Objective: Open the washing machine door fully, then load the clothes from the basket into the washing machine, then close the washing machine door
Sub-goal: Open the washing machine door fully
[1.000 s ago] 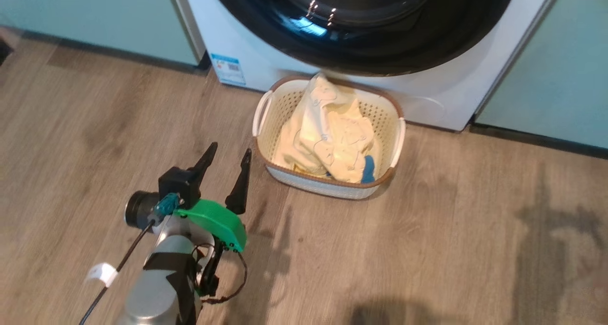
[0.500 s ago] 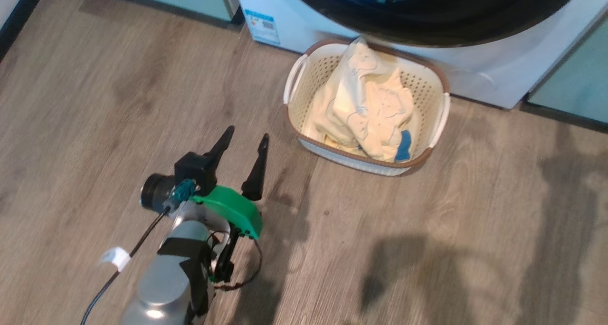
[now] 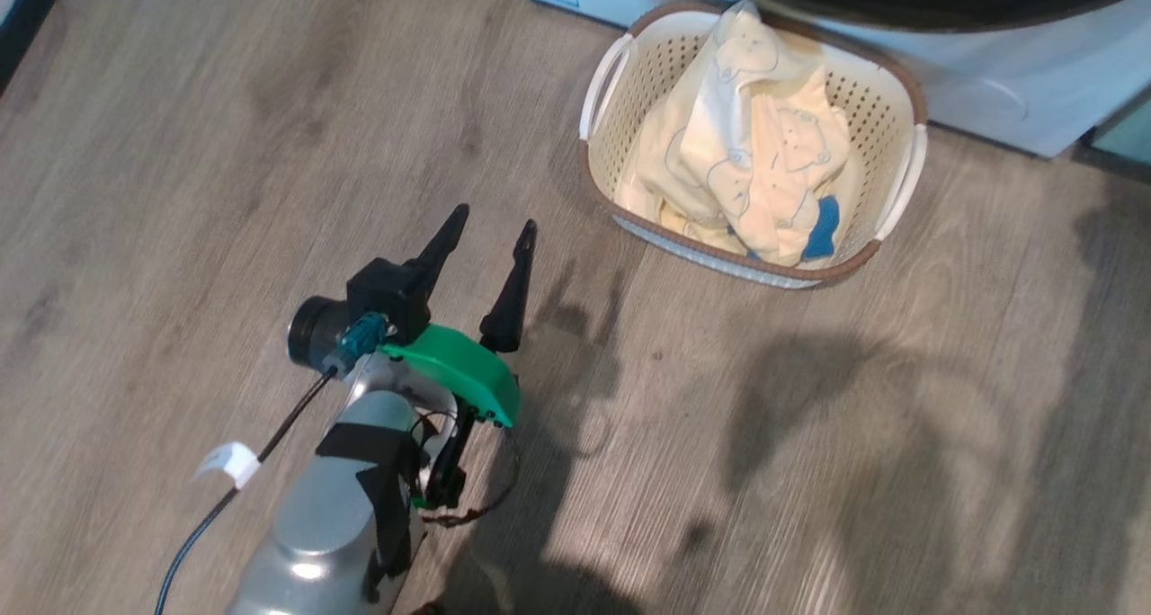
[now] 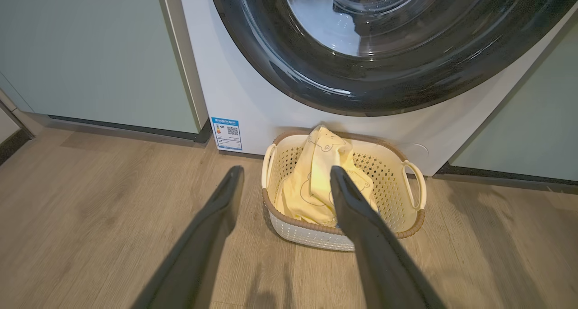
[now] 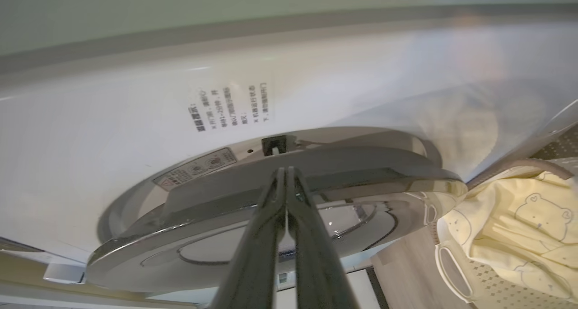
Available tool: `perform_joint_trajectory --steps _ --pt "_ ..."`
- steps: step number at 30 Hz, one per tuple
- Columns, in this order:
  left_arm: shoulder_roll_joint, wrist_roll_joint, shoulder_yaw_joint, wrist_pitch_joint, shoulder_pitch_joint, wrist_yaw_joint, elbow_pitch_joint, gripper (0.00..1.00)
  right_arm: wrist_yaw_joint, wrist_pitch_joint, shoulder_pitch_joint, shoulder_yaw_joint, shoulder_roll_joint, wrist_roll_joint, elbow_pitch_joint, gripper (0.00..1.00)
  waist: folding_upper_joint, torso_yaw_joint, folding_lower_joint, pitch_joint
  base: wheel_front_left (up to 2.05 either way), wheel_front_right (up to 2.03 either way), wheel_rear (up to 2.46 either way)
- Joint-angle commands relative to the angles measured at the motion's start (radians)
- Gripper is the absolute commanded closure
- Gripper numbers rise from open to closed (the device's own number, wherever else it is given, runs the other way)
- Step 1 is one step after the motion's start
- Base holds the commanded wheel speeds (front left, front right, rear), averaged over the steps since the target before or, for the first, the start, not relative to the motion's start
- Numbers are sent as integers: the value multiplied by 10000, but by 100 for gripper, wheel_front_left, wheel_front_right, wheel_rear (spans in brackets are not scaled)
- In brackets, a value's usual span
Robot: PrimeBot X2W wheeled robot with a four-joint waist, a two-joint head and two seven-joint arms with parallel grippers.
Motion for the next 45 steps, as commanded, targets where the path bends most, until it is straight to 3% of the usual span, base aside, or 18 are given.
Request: perform_joint_trajectory --steps 1,27,45 --pt "199 -47 274 -63 -319 71 -344 0 -27 87 -393 109 -92 -45 -276 100 0 39 -1 142 0 0 0" --pt "199 -519 -121 -63 -1054 365 -677 0 -27 756 -2488 827 -222 -783 90 100 0 317 -1 1823 0 0 0" --pt "198 -618 -231 -63 -1151 466 -607 0 -27 2091 -2121 1233 81 -800 -12 100 0 290 -1 1662 0 0 0"
